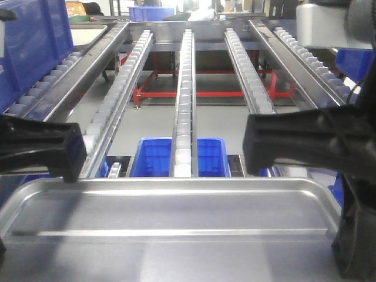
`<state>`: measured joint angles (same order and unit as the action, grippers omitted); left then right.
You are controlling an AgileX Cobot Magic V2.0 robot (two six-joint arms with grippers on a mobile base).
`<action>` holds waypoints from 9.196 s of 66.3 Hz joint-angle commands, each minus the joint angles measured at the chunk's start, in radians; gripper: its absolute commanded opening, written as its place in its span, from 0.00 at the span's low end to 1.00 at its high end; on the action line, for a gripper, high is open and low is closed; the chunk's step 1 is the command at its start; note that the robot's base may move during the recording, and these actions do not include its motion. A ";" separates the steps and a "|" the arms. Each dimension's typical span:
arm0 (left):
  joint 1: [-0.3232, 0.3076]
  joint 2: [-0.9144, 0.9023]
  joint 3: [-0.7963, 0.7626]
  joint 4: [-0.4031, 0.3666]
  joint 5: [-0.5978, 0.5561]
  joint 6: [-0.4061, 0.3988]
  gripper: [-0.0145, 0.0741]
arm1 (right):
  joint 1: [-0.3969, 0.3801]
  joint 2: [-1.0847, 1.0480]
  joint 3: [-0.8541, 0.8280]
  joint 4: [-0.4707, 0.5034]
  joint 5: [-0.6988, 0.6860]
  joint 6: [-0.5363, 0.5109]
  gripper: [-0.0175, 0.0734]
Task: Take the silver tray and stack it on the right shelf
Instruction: 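Hold the tray level in both grippers while the base turns away, then keep the tray gripped while the base drives past the windows, then carry the tray up to the shelf holding the larger silver tray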
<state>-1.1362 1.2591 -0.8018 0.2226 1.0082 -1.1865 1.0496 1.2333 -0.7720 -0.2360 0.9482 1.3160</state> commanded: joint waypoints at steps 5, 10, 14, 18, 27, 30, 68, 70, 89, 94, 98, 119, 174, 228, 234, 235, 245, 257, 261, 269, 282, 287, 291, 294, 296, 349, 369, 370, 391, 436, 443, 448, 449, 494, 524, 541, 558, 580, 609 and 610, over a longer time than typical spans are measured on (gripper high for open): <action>-0.007 -0.028 -0.022 0.013 -0.007 -0.011 0.05 | 0.002 -0.026 -0.024 -0.031 -0.018 0.006 0.25; -0.007 -0.028 -0.022 0.013 -0.007 -0.011 0.05 | 0.002 -0.026 -0.024 -0.031 -0.018 0.006 0.25; -0.007 -0.028 -0.022 0.013 -0.007 -0.011 0.05 | 0.002 -0.026 -0.024 -0.031 -0.018 0.006 0.25; -0.007 -0.028 -0.022 0.013 -0.007 -0.011 0.05 | 0.002 -0.026 -0.024 -0.031 -0.018 0.006 0.25; -0.007 -0.028 -0.022 0.013 -0.007 -0.011 0.05 | 0.002 -0.026 -0.024 -0.031 -0.017 0.006 0.25; -0.007 -0.028 -0.022 0.013 -0.007 -0.011 0.05 | 0.002 -0.026 -0.024 -0.031 -0.017 0.006 0.25; -0.007 -0.028 -0.022 0.013 -0.007 -0.011 0.05 | 0.002 -0.026 -0.024 -0.031 -0.017 0.006 0.25; -0.007 -0.028 -0.022 0.013 -0.007 -0.011 0.05 | 0.002 -0.026 -0.024 -0.031 -0.017 0.006 0.25; -0.007 -0.028 -0.022 0.013 -0.007 -0.011 0.05 | 0.002 -0.026 -0.024 -0.031 -0.017 0.006 0.25; -0.007 -0.028 -0.022 0.013 -0.007 -0.011 0.05 | 0.002 -0.026 -0.024 -0.031 -0.017 0.006 0.25; -0.007 -0.028 -0.022 0.013 -0.007 -0.011 0.05 | 0.002 -0.026 -0.024 -0.031 -0.017 0.006 0.25; -0.007 -0.028 -0.022 0.013 -0.007 -0.011 0.05 | 0.002 -0.026 -0.024 -0.031 -0.017 0.006 0.25; -0.007 -0.028 -0.022 0.013 -0.007 -0.011 0.05 | 0.002 -0.026 -0.024 -0.031 -0.017 0.006 0.25; -0.007 -0.028 -0.022 0.013 0.073 -0.011 0.05 | 0.002 -0.026 -0.024 -0.031 -0.017 0.006 0.25; -0.007 -0.028 -0.022 0.013 0.109 -0.011 0.05 | 0.002 -0.026 -0.024 -0.031 -0.017 0.006 0.25; -0.007 -0.028 -0.022 0.013 0.115 -0.011 0.05 | 0.002 -0.026 -0.024 -0.031 -0.017 0.006 0.25; -0.007 -0.028 -0.022 0.013 0.181 -0.011 0.05 | 0.002 -0.026 -0.024 -0.031 -0.017 0.006 0.25; -0.007 -0.028 -0.022 0.013 0.279 -0.011 0.05 | 0.002 -0.026 -0.024 -0.031 -0.017 0.006 0.25; -0.007 -0.028 -0.022 0.013 0.313 -0.011 0.05 | 0.002 -0.026 -0.024 -0.031 -0.017 0.006 0.25; -0.007 -0.028 -0.022 0.007 0.331 -0.011 0.05 | 0.002 -0.026 -0.024 -0.031 -0.017 0.006 0.25; -0.007 -0.028 -0.022 0.007 0.331 -0.011 0.05 | 0.002 -0.026 -0.024 -0.031 -0.017 0.006 0.25; -0.007 -0.028 -0.022 0.007 0.331 -0.011 0.05 | 0.002 -0.026 -0.024 -0.031 -0.017 0.006 0.25; -0.007 -0.028 -0.022 0.007 0.331 -0.011 0.05 | 0.002 -0.026 -0.024 -0.031 -0.017 0.006 0.25; -0.007 -0.028 -0.022 0.007 0.331 -0.011 0.05 | 0.002 -0.026 -0.024 -0.031 -0.017 0.006 0.25; -0.007 -0.028 -0.022 0.007 0.331 -0.011 0.05 | 0.002 -0.026 -0.024 -0.031 -0.017 0.006 0.25; -0.007 -0.028 -0.022 0.005 0.331 -0.011 0.05 | 0.001 -0.026 -0.024 -0.031 -0.010 0.006 0.25; -0.007 -0.028 -0.022 0.007 0.331 -0.011 0.05 | 0.001 -0.026 -0.024 -0.031 -0.009 0.006 0.25; -0.007 -0.028 -0.022 0.007 0.331 -0.011 0.05 | 0.001 -0.026 -0.024 -0.031 -0.009 0.006 0.25; -0.007 -0.028 -0.022 0.008 0.331 -0.011 0.05 | 0.001 -0.026 -0.024 -0.031 -0.009 0.006 0.25; -0.007 -0.028 -0.022 0.006 0.331 -0.011 0.05 | 0.001 -0.026 -0.024 -0.031 -0.009 0.006 0.25; -0.007 -0.028 -0.022 0.006 0.331 -0.011 0.05 | 0.001 -0.026 -0.024 -0.031 -0.009 0.006 0.25; -0.007 -0.028 -0.022 0.010 0.331 -0.011 0.05 | -0.001 -0.026 -0.024 -0.031 -0.009 0.006 0.25; -0.007 -0.028 -0.022 0.010 0.331 -0.011 0.05 | -0.001 -0.026 -0.024 -0.031 -0.009 0.006 0.25; -0.007 -0.028 -0.022 0.009 0.331 -0.011 0.05 | -0.001 -0.026 -0.024 -0.031 -0.009 0.006 0.25; -0.007 -0.028 -0.022 0.009 0.331 -0.011 0.05 | -0.001 -0.026 -0.024 -0.031 -0.009 0.006 0.25; -0.007 -0.028 -0.022 0.009 0.331 -0.011 0.05 | -0.001 -0.026 -0.024 -0.031 -0.006 0.006 0.25; -0.007 -0.028 -0.022 0.009 0.331 -0.011 0.05 | -0.001 -0.026 -0.024 -0.031 0.052 0.006 0.25; -0.007 -0.028 -0.022 0.009 0.331 -0.011 0.05 | -0.001 -0.026 -0.024 -0.031 0.204 0.006 0.25; -0.007 -0.028 -0.022 0.009 0.331 -0.011 0.05 | -0.001 -0.026 -0.024 -0.031 0.376 0.006 0.25; -0.007 -0.028 -0.022 0.009 0.331 -0.011 0.05 | -0.001 -0.026 -0.024 -0.031 0.376 0.006 0.25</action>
<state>-1.1418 1.2538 -0.8100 0.1670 1.0596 -1.1928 1.0570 1.2333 -0.7837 -0.1953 1.0357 1.3176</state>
